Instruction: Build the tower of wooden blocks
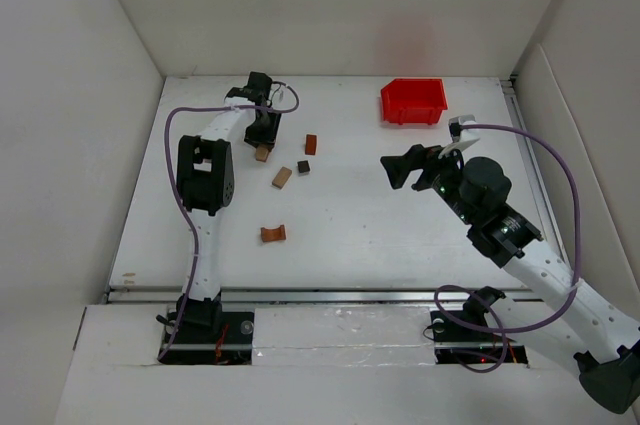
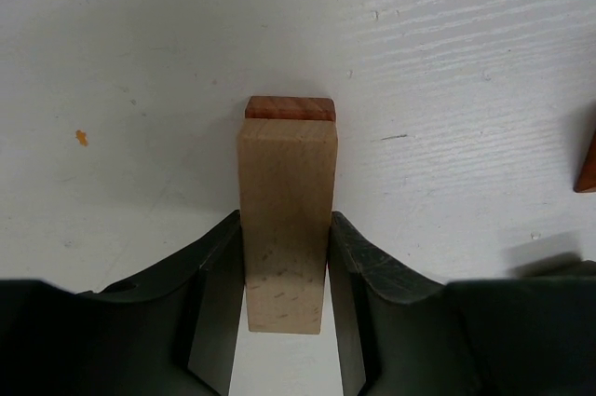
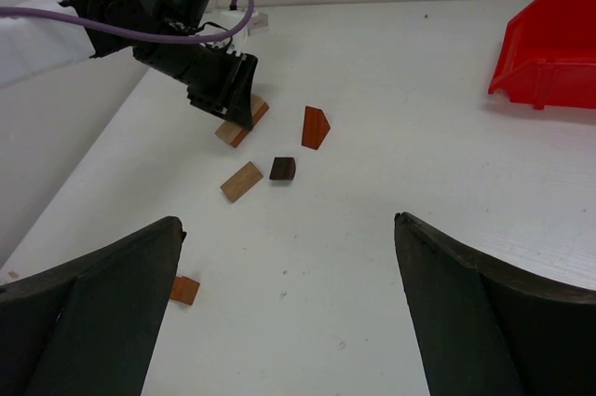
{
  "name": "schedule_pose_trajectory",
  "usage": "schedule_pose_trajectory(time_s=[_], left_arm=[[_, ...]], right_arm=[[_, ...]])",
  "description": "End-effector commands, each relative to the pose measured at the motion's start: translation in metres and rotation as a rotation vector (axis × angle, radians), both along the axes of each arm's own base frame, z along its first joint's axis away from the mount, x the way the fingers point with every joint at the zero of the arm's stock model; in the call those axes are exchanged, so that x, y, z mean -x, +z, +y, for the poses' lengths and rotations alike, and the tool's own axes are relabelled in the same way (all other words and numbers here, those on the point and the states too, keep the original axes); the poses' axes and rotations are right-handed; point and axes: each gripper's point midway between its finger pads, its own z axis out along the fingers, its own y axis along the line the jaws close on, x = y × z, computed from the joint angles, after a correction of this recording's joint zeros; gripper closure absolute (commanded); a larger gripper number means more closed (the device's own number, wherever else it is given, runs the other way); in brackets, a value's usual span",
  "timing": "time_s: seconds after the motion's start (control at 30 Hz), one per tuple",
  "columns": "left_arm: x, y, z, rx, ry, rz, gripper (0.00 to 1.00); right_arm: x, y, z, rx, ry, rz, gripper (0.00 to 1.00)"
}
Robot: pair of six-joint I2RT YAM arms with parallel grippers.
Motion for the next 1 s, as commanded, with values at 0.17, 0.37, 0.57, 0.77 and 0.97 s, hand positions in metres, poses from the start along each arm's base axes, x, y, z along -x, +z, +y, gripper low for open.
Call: schedule_pose_trajectory(time_s=[0.17,0.37,0.57,0.77,0.97], left_arm=[[0.001,0.015,0.003,-0.004,0.021,-0.023,0.57],[0.001,0.023,0.006,-0.016,0.028,-0.038,0.01],[-0.006,0.073,0.011,-0.02,0.074,-0.14,0.01],[-0.005,0.184,0.036,-0.025,0.321,-0.387,0.01],[0.055,0.252,0.005,0.509,0.103,-0.522,0.01]], right_arm=[[0.0,0.012,-0.001,-0.033,-0.001,-0.044,0.0],[-0.001,0.011,0.001,-0.031,0.007,-0.04,0.0],[-0.001,0.009,0.001,-0.028,0.007,-0.036,0.0],[-0.003,0.009,0.0,-0.025,-0.004,-0.034,0.0],[-0.004,0.008,0.0,-0.023,-0.01,-0.03,0.0]])
